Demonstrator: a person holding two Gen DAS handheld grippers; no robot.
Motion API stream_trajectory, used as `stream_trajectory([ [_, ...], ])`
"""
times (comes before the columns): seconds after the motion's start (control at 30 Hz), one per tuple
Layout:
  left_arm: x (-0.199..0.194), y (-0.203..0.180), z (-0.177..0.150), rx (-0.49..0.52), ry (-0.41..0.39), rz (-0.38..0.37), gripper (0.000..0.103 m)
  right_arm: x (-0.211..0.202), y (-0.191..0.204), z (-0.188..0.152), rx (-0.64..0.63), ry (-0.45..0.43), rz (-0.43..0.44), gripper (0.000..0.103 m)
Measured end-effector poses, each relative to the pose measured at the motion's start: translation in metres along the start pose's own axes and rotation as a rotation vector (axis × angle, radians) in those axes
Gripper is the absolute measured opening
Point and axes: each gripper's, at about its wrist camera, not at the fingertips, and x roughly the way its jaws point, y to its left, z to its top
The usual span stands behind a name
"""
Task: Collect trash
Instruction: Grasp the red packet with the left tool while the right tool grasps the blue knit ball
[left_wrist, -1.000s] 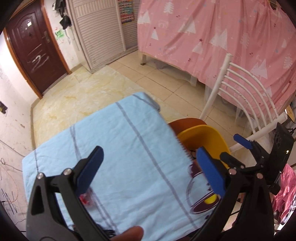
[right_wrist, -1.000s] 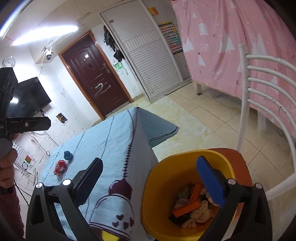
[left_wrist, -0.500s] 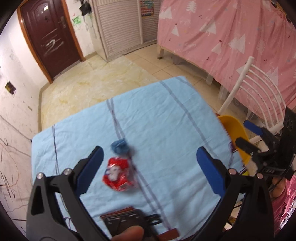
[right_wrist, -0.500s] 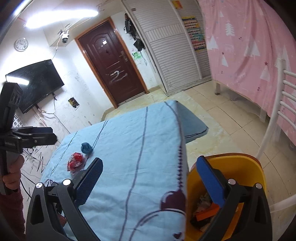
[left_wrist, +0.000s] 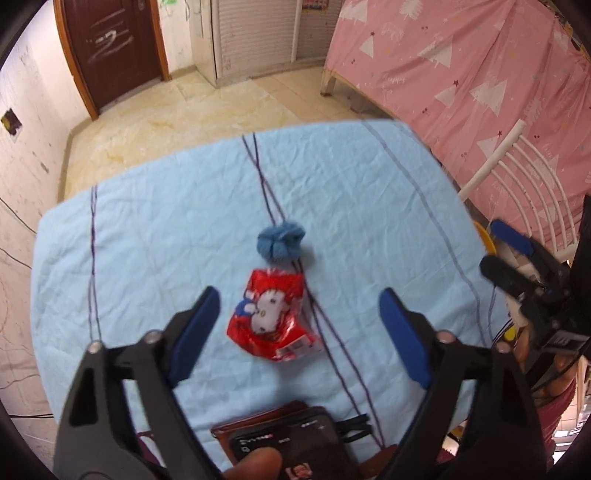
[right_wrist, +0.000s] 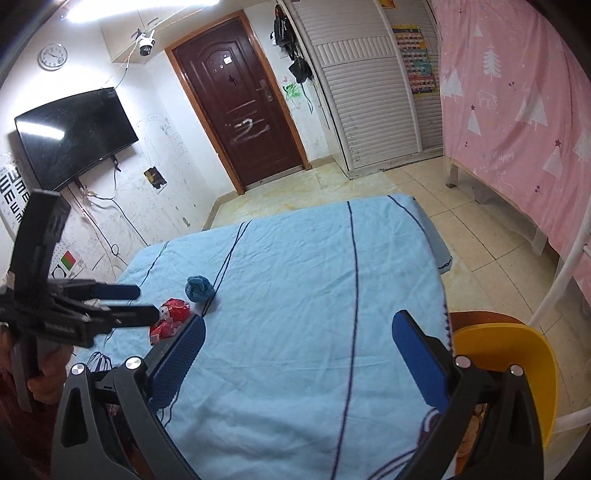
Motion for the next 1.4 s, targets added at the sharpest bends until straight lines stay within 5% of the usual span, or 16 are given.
stream_trajectory([
  [0.53,0.023,0.033,-0.018,-0.036,0.006,-0.009,0.04,0.049,0.057,0.013,-0.059,0.078,0.033,0.094],
  [1.2,-0.018,0.107,-0.038,-0.173,-0.099,0.055,0.039,0.129,0.124,0.027,-0.134,0.191,0.051,0.094],
  [1.4,-0.02,0.12,-0.04,-0.19,-0.113,0.069,0.039,0.148,0.135,0.022,-0.151,0.238,0.032,0.053],
])
